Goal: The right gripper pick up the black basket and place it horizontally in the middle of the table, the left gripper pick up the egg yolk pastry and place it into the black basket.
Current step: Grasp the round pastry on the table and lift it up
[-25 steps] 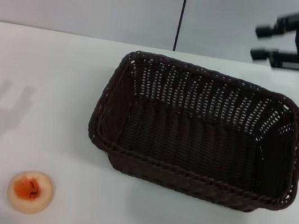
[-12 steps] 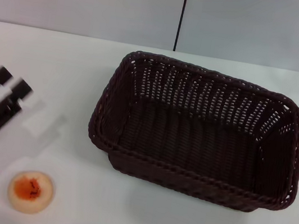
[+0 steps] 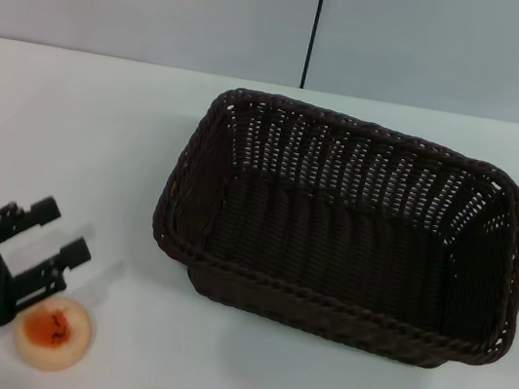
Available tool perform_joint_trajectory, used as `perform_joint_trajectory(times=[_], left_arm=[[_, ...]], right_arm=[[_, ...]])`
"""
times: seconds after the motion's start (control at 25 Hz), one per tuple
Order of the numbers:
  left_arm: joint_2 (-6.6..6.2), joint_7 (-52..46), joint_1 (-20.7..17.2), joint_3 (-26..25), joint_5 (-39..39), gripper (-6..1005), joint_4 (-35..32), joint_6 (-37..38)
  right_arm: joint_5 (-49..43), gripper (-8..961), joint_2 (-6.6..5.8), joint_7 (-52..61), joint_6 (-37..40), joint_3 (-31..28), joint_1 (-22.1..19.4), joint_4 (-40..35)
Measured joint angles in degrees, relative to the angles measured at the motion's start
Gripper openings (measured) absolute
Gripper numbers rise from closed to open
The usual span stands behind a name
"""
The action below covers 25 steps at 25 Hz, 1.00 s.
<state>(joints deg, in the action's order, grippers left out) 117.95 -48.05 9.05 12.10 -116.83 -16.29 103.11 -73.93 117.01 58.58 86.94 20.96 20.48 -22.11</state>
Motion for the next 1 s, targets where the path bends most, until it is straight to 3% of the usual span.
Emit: perform_joint_trajectory(times=[0.48,1.0], left_arm=[[-0.82,-0.40,-4.96,-0.16,-3.24,695,-1.76,-1.71],[-1.14,-0.68,-6.18,0.06,-3.81,645,-1.72,-3.48]], right_arm=[[0.14,416,0.22,-0.06,-4.42,-6.98,-2.27,2.39],[0.20,418,0.37,-0.14,-5.92,-8.80,-1.44,2.88]])
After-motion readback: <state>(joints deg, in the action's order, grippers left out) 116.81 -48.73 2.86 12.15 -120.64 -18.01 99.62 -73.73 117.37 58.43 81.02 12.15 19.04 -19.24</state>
